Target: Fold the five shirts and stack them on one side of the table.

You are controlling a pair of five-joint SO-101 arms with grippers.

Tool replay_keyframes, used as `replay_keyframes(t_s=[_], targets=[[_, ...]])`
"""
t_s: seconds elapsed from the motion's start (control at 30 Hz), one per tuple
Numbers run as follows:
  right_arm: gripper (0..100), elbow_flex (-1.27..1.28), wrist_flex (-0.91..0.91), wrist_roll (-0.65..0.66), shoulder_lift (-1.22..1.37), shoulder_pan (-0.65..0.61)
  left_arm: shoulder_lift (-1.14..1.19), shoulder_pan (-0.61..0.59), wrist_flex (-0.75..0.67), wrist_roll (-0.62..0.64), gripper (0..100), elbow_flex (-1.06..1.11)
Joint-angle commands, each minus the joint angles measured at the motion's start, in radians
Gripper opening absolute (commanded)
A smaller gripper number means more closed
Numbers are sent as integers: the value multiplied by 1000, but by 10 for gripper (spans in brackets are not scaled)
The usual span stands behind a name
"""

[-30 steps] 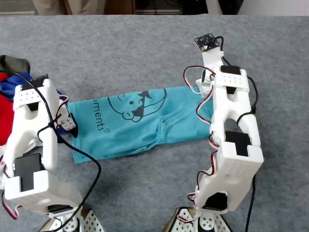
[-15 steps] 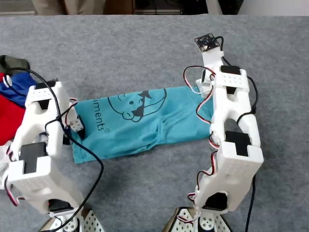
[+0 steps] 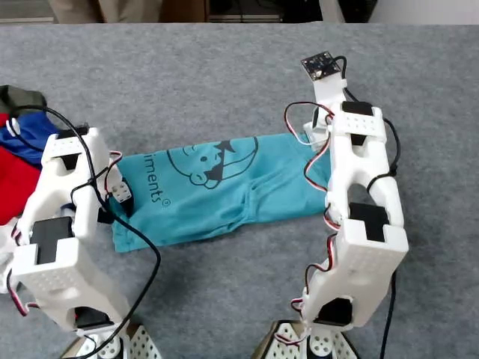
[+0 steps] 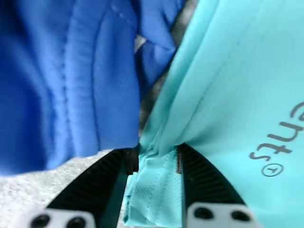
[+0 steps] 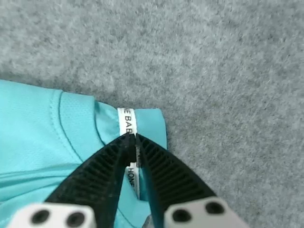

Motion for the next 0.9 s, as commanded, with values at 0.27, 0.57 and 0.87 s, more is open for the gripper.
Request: replay_keyframes(t_s=[0.27,0.57,0.87], targets=[[5,-5,-32,-12,-12,22,22,-5,-69,17,19,-9],[5,-1,-127,-242,-91,234,13,3,98,-48,19,-216],[5,2,-256,-316,-19,337,-38,210,417,-48,19,-586]])
